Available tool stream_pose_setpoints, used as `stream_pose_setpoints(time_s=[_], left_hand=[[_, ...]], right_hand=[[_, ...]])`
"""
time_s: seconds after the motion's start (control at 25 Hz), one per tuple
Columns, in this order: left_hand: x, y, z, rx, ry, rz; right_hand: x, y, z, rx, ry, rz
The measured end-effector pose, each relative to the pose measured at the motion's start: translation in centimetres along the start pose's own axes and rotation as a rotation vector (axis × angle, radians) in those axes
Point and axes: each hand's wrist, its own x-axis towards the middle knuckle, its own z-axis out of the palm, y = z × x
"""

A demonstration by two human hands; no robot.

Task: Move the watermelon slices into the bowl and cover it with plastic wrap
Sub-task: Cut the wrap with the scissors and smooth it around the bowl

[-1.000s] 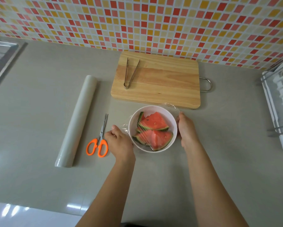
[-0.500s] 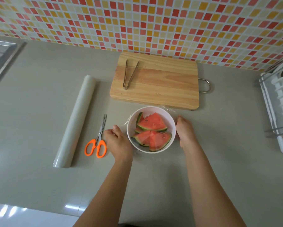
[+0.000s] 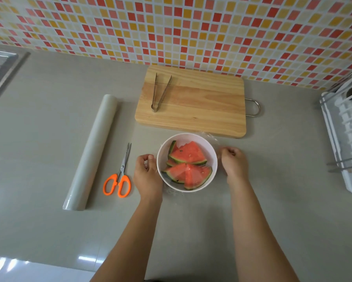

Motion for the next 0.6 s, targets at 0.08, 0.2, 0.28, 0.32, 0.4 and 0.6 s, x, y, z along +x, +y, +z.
stream_pose_setpoints(time_s=[0.08,0.2,0.28,0.32,0.4,0.6], left_hand=[[0.1,0.0,0.0,0.001,0.006,-0.004],[0.2,0.0,0.1,0.017,0.015,-0.002],[0.2,-0.1,0.1,0.023,0.022,0.008],[0.2,-0.1,0.1,0.026,0.024,0.009],[0.2,-0.1,0.2,0.029,0.027,0.005],[-0.1,-0.2,0.3,0.028,0.028,0.004]], right_hand=[[0.2,0.4,-1.0,0.000,0.176,0.036],[-1.5,-0.3,-2.1,0.391,0.263,-0.313],[-3.2,-0.8,-1.4,0.481,-0.066,-0.614],[-3.9,-0.9,-0.7,0.452,-0.255,-0.690],[-4.8,-0.9,0.4,0.419,-0.451,-0.659],[-5.1,-0.6,1.3,0.553,-0.434,-0.403]])
